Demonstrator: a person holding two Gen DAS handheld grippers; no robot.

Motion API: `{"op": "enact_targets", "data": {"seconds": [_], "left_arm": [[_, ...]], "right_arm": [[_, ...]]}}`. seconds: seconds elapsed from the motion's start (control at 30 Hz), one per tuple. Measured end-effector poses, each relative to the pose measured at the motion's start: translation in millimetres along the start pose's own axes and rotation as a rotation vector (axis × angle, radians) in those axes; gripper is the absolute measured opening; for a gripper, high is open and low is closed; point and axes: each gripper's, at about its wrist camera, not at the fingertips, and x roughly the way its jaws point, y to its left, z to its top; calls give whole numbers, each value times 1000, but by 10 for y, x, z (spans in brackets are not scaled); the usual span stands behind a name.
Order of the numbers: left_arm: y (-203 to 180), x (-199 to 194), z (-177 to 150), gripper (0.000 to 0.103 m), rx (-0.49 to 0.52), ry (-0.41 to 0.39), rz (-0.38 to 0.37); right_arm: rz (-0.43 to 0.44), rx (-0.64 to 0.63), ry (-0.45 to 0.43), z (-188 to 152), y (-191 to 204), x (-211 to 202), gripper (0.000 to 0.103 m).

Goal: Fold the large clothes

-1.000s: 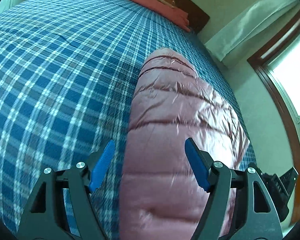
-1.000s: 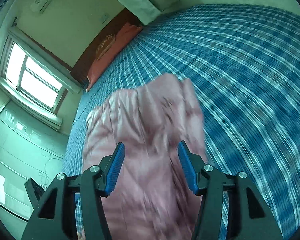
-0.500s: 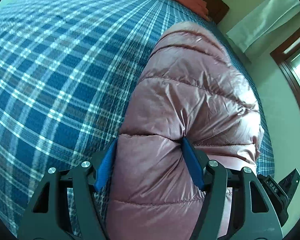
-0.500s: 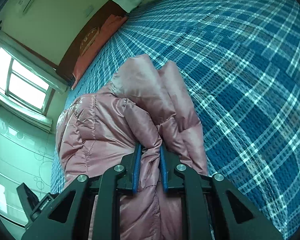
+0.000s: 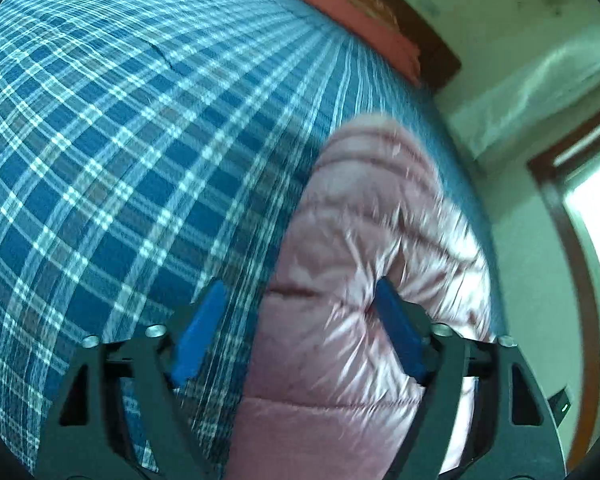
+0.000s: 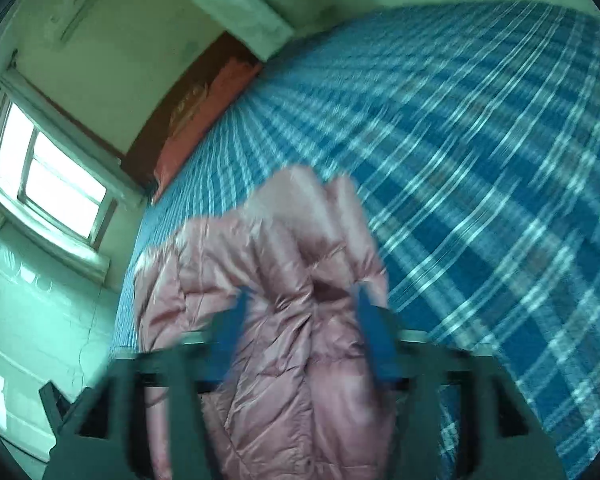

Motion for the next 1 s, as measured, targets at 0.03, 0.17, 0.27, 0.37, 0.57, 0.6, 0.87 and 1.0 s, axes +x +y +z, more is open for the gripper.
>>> {"op": "enact_targets", "data": {"seconds": [0.03, 0.17, 0.27, 0.37, 0.57, 0.6, 0.87, 1.0], "left_arm": [[3, 42, 26, 83, -6, 18, -10], [119, 298, 85, 84, -96, 118, -58], [216, 438, 65, 85, -166, 158, -92], [153, 435, 35, 87, -126, 149, -94], [107, 426, -64, 87, -104, 173, -160], [120, 426, -63, 87, -107, 175, -165], [96, 442, -76, 88, -60, 172, -154], [56, 458, -73, 88, -48, 179, -161]], "right_arm": [[5, 10, 12, 14, -31, 17, 65], [53, 59, 92, 16, -120, 190, 65], [115, 104, 144, -66, -180, 306, 65], [160, 98, 161, -136, -159, 312, 67], [151, 47, 164, -185, -148, 212, 65], [144, 50, 149, -194, -165, 170, 65], [220, 77, 198, -308, -187, 196, 68], [244, 58, 237, -288, -142, 252, 68]]}}
